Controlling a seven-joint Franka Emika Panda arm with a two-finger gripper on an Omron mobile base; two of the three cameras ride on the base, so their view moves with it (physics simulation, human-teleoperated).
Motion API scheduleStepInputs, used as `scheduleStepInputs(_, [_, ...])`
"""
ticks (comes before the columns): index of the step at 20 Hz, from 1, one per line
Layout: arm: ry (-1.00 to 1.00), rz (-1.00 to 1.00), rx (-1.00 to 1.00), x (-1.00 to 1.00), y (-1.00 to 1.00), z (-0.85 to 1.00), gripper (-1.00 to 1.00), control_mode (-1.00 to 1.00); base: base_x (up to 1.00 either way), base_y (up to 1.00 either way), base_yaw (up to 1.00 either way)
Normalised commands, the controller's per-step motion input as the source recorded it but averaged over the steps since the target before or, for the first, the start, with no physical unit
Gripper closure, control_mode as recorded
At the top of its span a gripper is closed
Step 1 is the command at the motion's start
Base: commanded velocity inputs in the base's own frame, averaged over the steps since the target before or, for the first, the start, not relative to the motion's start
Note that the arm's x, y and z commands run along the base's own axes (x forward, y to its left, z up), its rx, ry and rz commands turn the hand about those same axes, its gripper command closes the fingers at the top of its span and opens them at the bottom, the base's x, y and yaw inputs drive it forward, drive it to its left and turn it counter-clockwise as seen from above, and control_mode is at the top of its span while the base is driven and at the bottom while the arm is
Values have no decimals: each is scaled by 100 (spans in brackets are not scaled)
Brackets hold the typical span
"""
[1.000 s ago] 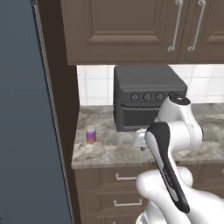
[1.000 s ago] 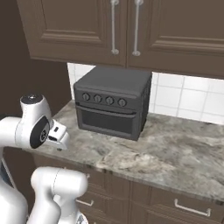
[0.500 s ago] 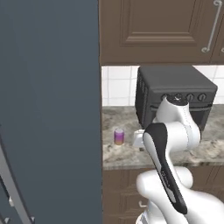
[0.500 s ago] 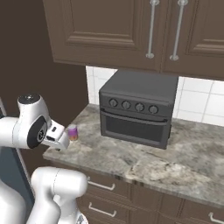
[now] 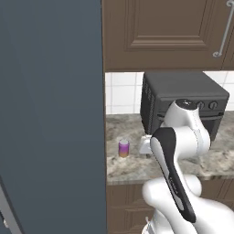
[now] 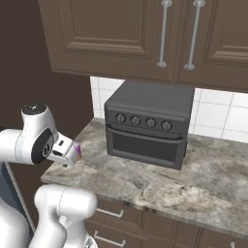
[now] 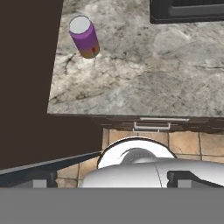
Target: Four empty soda cans are scattered around the kitchen. Gather all the cans and cluster them next to the stove for recycling.
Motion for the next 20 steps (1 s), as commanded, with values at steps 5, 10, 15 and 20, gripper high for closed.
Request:
scheduleStepInputs(5, [0,0,0,0,0,0,-100,100,0,0,0])
scheduleStepInputs(10, [0,0,0,5,5,0,-100,-100,0,0,0])
scheduleStepInputs(15, [-2,-1,0,83,18,0,-100,-100,0,0,0])
scheduleStepInputs(20, [0,13,11,76,-39,-1,-100,-100,0,0,0])
